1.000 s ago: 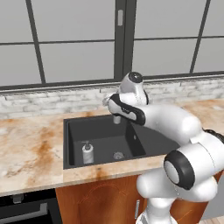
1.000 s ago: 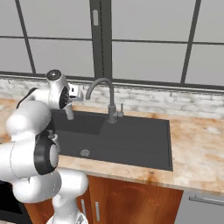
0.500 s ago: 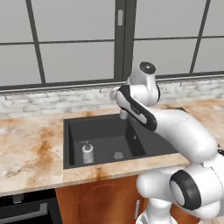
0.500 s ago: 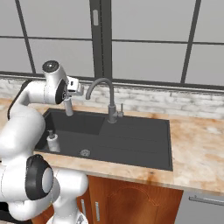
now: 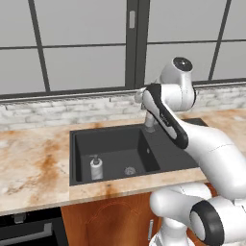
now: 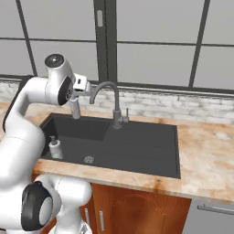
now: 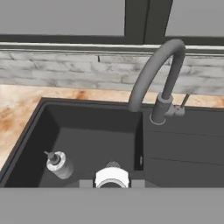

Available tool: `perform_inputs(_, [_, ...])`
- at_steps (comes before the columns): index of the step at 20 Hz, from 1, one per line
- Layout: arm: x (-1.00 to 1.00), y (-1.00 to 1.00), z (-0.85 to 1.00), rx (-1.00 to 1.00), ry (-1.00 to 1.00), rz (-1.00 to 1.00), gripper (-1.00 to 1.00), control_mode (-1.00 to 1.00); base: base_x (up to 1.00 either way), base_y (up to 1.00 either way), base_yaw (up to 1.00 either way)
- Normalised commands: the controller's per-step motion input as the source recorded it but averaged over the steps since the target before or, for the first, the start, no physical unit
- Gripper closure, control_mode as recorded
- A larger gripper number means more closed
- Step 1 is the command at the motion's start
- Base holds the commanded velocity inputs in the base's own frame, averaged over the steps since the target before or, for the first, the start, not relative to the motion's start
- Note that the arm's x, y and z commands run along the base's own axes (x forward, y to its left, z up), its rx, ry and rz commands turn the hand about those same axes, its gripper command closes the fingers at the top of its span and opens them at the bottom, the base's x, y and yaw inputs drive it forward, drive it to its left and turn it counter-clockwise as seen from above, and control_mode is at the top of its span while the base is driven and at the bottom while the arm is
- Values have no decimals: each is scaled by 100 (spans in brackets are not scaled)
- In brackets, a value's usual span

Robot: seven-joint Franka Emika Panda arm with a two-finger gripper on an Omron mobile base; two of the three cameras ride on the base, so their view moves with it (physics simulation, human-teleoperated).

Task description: Pick up the soap dispenser and soap dispenser from the sink, and place them back in the cabinet, and close the cabinet doors.

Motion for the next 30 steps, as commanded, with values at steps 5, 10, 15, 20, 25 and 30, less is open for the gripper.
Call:
perform_inputs(5, [-39,-47,49,0,0,-5,100,-100,0,0,0])
perform_inputs(10, [-39,-51,23,0,0,-2,100,-100,0,0,0])
perform_inputs(15, [-32,-37,13,-1,0,-3,100,-100,0,0,0])
perform_inputs(20, [-23,-19,6,-4,0,-4,100,-100,0,0,0])
perform_inputs(25, [-3,-10,10,-2,0,-2,100,100,0,-2,0])
perform_inputs(30, [0,0,0,0,0,0,100,100,-12,-1,5])
